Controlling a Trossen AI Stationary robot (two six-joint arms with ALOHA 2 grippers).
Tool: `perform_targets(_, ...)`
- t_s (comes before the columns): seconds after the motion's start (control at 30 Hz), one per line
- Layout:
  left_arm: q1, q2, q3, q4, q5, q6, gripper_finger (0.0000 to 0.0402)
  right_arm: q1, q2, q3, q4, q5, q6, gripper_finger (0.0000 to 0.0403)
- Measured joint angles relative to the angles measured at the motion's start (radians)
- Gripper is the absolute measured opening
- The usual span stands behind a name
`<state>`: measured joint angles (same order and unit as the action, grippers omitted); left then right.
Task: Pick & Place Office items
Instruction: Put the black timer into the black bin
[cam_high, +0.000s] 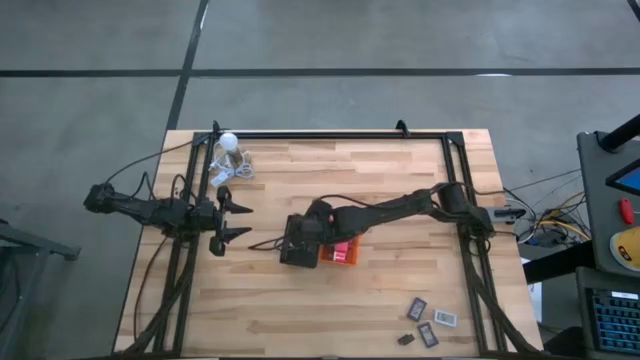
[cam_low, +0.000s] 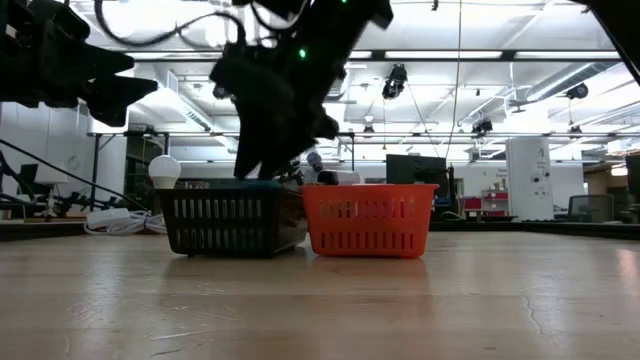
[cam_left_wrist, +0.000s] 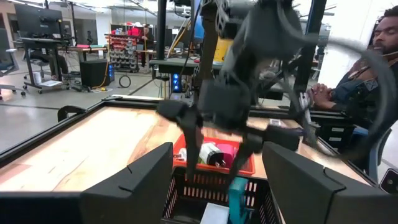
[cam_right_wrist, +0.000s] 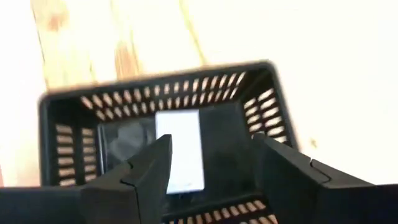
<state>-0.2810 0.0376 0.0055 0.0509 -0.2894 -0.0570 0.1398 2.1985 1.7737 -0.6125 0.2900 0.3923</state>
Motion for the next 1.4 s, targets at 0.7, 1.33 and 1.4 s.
perform_targets(0.7,0.0,0.001,0.0,0.0,0.0,0.0,0.0252,0.316,-0.068,0.023,-0.107,0.466,0.056,0.0203)
perform_targets(1.33,0.0,0.001,0.0,0.0,0.0,0.0,0.0253,0.581,-0.169,0.023,-0.5,0.273,0.638,0.0203)
perform_targets(1.4,0.0,0.001,0.0,0.0,0.0,0.0,0.0253,0.607,-0.179,0.023,-0.501,0.258,0.598,0.0203)
